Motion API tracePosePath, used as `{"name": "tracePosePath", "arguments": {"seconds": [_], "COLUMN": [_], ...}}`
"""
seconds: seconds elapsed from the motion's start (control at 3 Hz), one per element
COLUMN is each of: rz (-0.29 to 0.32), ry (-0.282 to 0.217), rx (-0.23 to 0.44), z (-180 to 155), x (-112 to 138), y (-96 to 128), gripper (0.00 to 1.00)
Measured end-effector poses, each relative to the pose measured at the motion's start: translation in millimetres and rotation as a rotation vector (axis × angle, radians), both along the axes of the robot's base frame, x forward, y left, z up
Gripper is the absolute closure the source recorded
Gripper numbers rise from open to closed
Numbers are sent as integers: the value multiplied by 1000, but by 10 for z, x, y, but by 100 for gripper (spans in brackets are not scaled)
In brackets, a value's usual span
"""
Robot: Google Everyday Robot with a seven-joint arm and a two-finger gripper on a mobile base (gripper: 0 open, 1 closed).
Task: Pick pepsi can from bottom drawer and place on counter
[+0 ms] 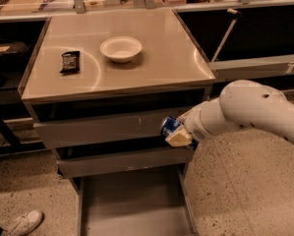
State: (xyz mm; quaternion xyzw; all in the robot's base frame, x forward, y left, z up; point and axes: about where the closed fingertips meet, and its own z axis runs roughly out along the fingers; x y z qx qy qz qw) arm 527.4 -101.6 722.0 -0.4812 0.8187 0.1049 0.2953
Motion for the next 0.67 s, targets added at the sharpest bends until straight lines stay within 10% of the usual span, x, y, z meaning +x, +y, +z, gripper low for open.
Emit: {"name": "tracePosePath", "arguments": {"seconds": [0.67], "rz": [-25], "ry": [-110], "rx": [-77], "z": [1025], "x": [655], "y": [-207], "gripper": [100]}}
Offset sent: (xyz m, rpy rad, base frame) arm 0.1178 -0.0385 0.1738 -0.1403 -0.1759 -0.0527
